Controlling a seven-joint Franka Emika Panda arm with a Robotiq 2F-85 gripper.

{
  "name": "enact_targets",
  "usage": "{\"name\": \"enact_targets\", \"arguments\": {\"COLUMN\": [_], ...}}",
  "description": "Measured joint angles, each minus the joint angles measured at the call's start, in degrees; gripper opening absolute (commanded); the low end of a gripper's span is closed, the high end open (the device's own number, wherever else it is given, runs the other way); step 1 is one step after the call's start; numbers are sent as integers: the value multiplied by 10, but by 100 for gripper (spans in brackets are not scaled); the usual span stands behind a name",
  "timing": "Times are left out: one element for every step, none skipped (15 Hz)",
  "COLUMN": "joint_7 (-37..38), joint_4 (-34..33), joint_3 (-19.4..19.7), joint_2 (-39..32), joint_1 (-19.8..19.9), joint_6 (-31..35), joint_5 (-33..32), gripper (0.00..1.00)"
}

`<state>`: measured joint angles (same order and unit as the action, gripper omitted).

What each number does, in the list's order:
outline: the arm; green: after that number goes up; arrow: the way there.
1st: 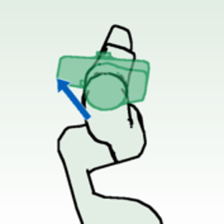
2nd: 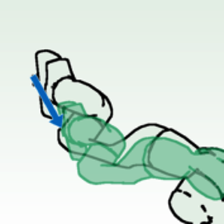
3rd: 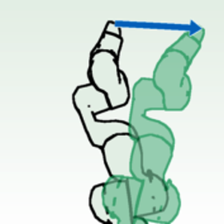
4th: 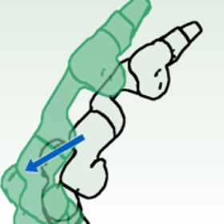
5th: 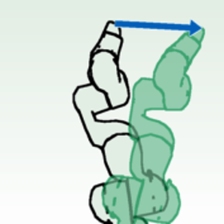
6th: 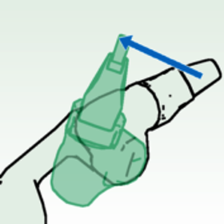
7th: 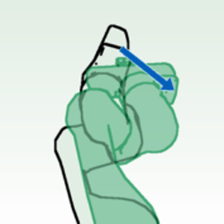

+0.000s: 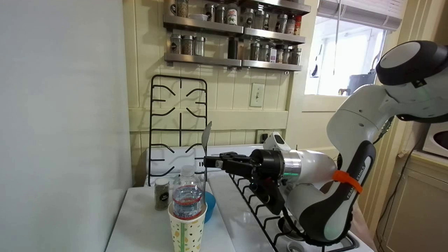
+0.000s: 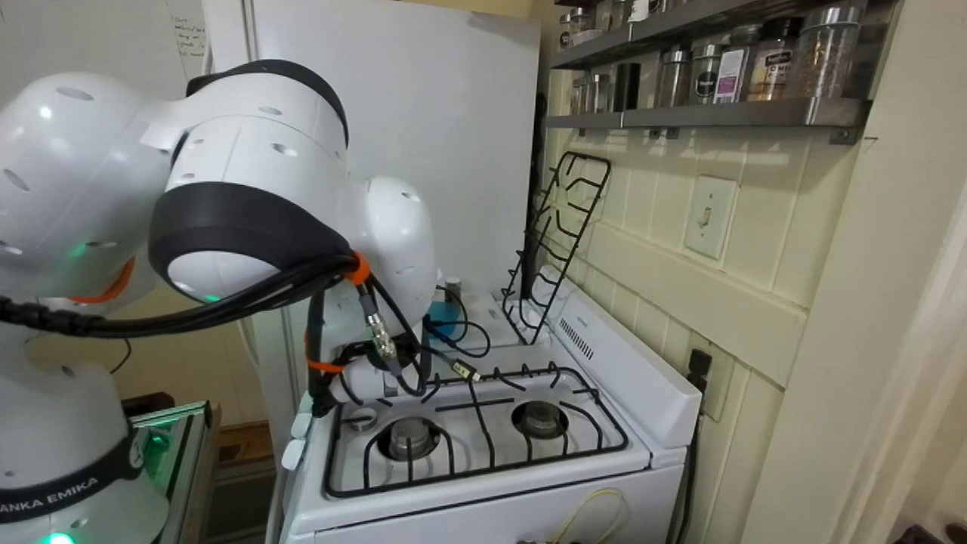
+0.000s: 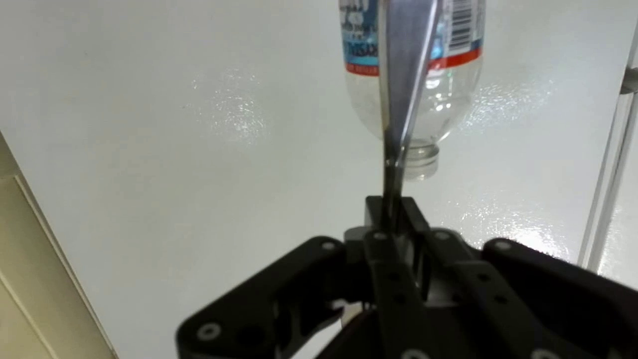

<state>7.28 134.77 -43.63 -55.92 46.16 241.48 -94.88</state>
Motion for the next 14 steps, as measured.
{"name": "enact_targets", "arguments": {"joint_7": [5,9,13,16,21,25,28,29,30,30,31,32,32,31], "joint_4": [-1,-2,-2,-2,-2,-2,-2,-2,-2,-2,-2,-2,-1,1], "joint_3": [2,4,6,8,10,12,13,13,14,14,15,18,23,28], "joint_2": [0,0,0,0,0,0,1,1,2,3,6,12,22,35], "joint_1": [-2,-4,-7,-9,-11,-13,-14,-15,-15,-15,-15,-16,-18,-20], "joint_6": [0,0,0,0,0,0,0,0,0,0,0,0,0,0], "joint_5": [0,0,0,0,0,0,0,0,0,0,1,2,5,11], "gripper": [2,2,27,36,42,49,58,65,73,80,87,95,99,100]}}
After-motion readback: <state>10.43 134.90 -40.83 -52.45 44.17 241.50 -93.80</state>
